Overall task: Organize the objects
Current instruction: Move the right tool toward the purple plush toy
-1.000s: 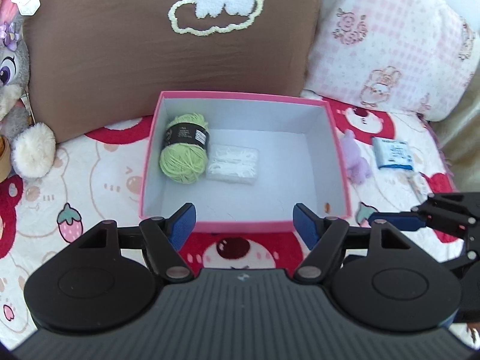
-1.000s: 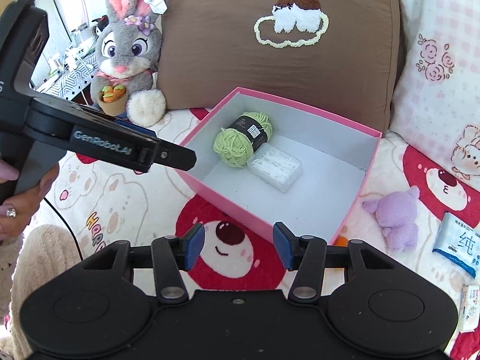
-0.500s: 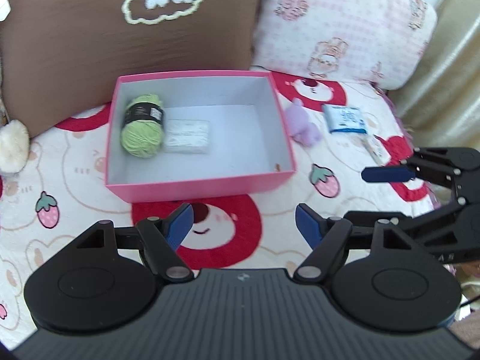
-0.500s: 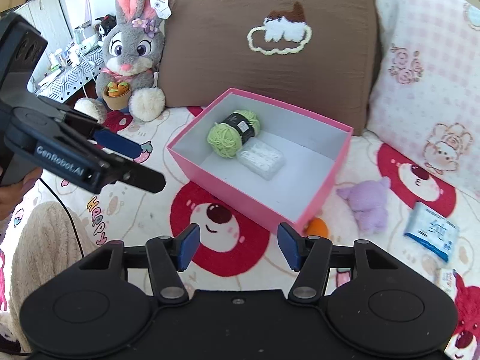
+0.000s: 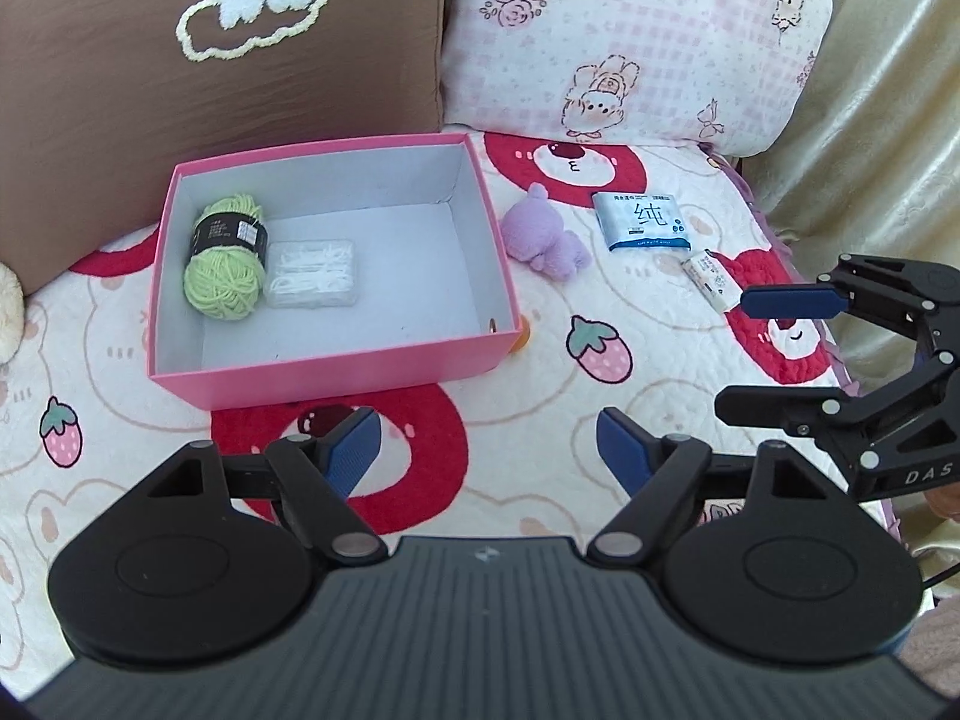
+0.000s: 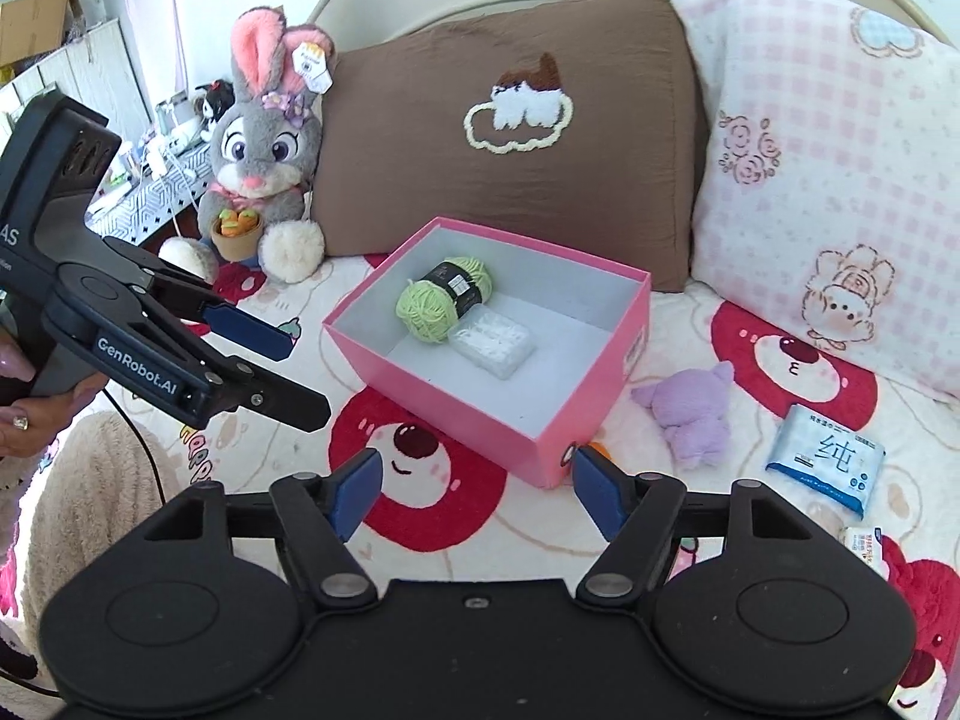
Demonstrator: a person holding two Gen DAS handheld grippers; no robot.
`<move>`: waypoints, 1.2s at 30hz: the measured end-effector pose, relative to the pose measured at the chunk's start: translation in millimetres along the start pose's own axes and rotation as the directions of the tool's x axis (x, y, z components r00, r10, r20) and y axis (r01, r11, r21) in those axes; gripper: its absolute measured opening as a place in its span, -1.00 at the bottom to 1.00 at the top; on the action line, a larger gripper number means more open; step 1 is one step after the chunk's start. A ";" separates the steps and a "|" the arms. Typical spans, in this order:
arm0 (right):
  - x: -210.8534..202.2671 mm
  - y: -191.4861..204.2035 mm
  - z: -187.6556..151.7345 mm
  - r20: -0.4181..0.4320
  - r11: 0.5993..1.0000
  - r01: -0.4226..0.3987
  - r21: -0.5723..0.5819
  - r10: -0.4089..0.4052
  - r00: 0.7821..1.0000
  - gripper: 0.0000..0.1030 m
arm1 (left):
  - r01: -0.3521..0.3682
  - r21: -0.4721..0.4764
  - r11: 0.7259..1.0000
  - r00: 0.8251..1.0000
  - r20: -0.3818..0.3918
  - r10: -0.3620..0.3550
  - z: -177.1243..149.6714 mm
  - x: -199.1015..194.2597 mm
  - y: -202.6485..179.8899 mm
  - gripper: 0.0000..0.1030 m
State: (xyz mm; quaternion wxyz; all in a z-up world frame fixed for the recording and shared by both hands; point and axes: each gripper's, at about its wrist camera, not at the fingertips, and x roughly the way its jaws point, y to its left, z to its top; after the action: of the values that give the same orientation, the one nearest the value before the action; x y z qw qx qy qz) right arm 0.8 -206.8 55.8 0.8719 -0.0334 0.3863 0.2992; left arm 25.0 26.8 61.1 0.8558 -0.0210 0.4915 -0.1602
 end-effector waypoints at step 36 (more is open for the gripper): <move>66.4 -98.6 -41.8 0.241 0.963 0.249 0.101 -0.267 0.933 0.67 | -0.022 0.235 0.972 0.993 0.118 -0.006 112.7 170.7 -96.1 0.75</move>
State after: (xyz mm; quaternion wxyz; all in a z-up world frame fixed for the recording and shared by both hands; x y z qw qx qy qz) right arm 62.2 -266.7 -36.6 0.9462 -0.0156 0.2746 0.1706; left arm 175.7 -128.3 -4.6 0.8804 0.0732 0.4176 -0.2125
